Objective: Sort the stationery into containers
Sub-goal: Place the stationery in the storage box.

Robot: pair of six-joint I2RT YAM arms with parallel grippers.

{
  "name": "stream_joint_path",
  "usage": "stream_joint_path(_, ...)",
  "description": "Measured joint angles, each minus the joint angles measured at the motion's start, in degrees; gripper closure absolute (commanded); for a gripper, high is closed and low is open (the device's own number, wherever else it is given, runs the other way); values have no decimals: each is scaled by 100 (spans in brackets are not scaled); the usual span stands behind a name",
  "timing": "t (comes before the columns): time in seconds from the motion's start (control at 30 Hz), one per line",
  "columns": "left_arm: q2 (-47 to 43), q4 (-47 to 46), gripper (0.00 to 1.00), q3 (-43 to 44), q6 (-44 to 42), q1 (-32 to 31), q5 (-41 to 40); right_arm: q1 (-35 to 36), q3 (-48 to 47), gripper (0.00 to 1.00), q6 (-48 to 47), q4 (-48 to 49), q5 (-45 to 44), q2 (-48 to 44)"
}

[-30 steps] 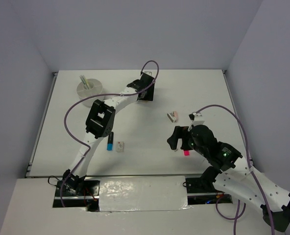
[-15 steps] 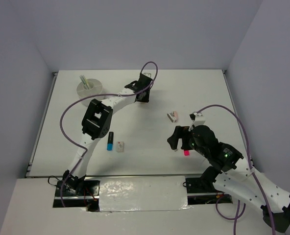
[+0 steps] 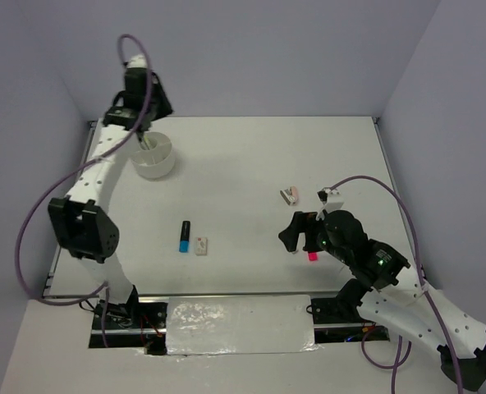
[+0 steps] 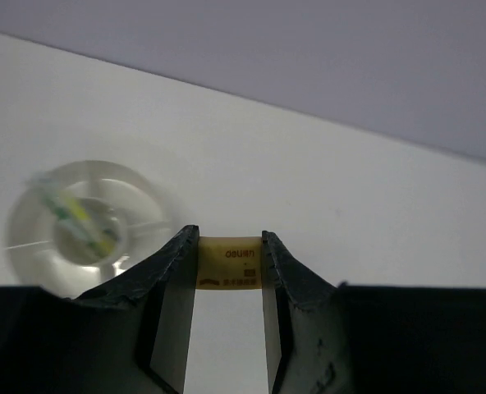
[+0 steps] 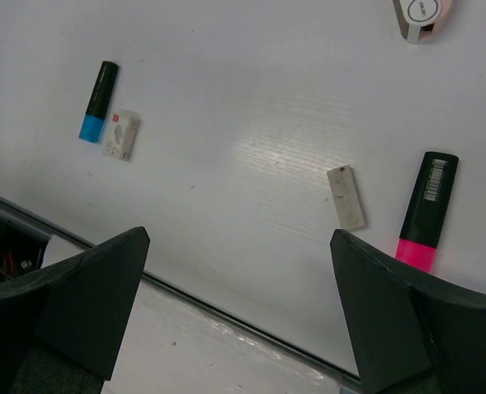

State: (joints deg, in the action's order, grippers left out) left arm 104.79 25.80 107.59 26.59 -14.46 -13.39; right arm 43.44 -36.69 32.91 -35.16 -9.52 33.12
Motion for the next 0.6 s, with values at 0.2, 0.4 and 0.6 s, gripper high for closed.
stream_joint_path(0.2,-719,-57,84,-1032,894,1899,275,0,-2,0,-50,83,149,-24)
stream_joint_path(0.4,-490,136,85,-1421,1735,2326,208,0,-2,0,-105,153,227,-22)
stream_joint_path(0.6,109,164,85,-1276,2376,2422,50,0,-2,0,-105,166,256,-22)
